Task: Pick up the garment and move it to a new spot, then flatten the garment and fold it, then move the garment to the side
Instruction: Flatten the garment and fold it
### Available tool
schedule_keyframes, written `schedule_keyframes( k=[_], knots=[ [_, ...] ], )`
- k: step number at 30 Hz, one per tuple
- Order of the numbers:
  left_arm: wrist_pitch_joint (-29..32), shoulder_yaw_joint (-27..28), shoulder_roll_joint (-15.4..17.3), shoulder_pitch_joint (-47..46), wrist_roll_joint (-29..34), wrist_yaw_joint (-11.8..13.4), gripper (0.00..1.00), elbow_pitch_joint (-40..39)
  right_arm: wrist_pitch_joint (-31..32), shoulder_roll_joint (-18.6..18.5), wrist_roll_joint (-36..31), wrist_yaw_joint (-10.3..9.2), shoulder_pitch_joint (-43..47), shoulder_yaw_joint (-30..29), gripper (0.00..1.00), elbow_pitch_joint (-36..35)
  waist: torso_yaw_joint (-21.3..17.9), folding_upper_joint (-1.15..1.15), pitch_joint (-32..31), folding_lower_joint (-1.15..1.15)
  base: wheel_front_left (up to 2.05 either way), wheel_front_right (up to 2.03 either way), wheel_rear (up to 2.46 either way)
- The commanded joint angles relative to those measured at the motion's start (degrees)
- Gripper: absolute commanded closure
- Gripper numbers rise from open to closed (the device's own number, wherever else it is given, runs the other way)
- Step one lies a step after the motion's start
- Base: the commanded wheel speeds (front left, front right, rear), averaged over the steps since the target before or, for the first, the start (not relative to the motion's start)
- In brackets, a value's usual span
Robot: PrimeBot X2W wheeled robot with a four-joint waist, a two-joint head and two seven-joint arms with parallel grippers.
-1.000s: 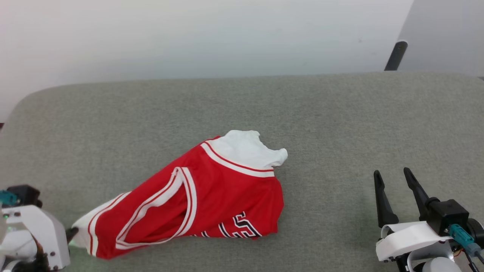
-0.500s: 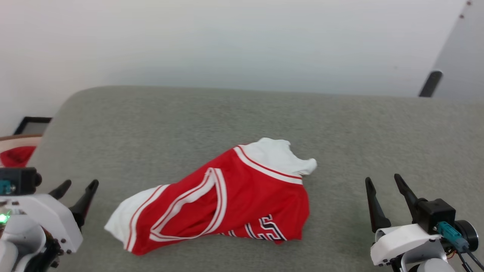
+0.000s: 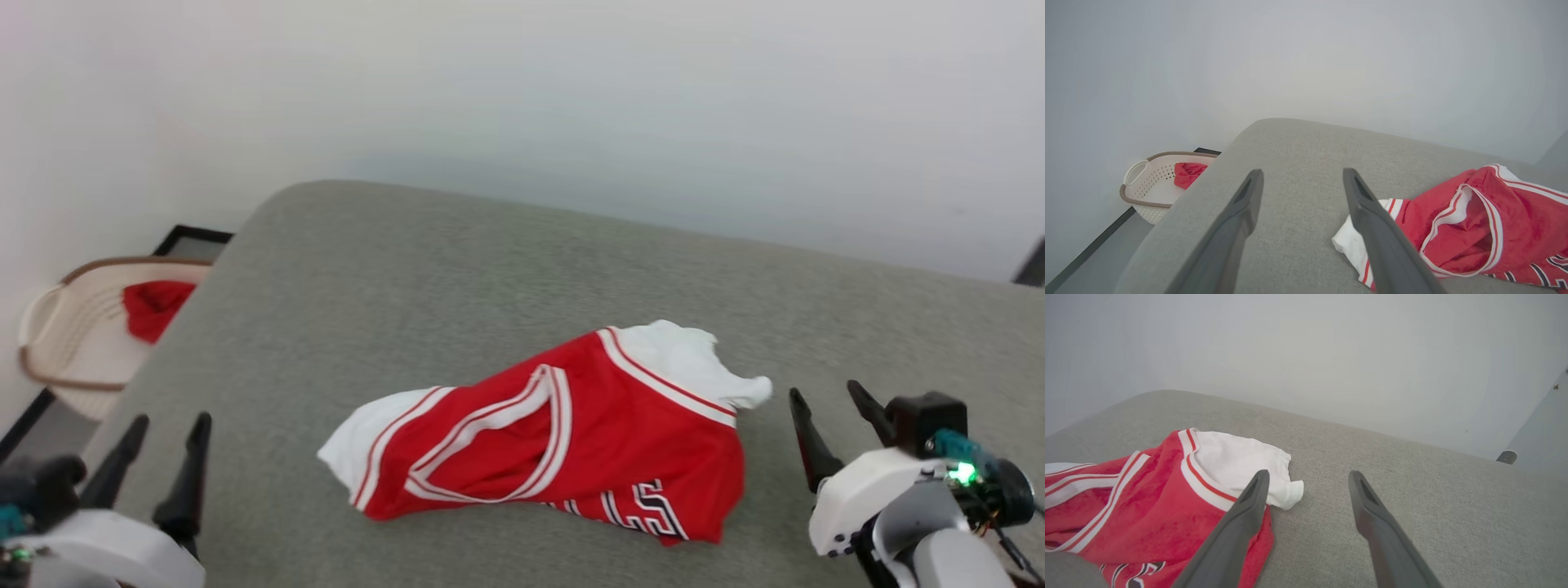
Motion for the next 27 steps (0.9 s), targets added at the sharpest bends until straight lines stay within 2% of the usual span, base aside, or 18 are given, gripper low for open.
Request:
schedule_keyframes(
  k=[1, 12, 19, 27],
  knots=[
    [-1.2, -0.3, -0.6, 0.9, 0.7, 0.2, 0.00, -0.2, 1.5, -0.5, 0.7, 0.00, -1.2, -0.2, 0.00, 0.6, 3.1, 0.00, -0.7, 0.00, 0.00, 0.00, 0.00],
    [-6.1, -0.1, -5.3, 2.1, 2.0, 0.3, 0.00, -0.5, 15.0, -5.0, 3.8, 0.00, -8.3, -1.6, 0.00, 5.5, 9.5, 0.00, 2.7, 0.00, 0.00, 0.00, 0.00],
    [-7.1, 0.1, -8.9, 0.6, 3.3, -1.3, 0.00, 1.0, 22.1, -7.5, 5.2, 0.00, -12.1, -2.4, 0.00, 9.0, 12.9, 0.00, 6.1, 0.00, 0.00, 0.00, 0.00],
    [-7.3, 0.8, -12.7, -1.4, 5.3, -3.8, 0.00, 2.8, 30.0, -8.6, 7.5, -0.01, -14.8, -2.6, 0.00, 13.6, 15.3, 0.00, 9.2, 0.00, 0.00, 0.00, 0.00]
  ],
)
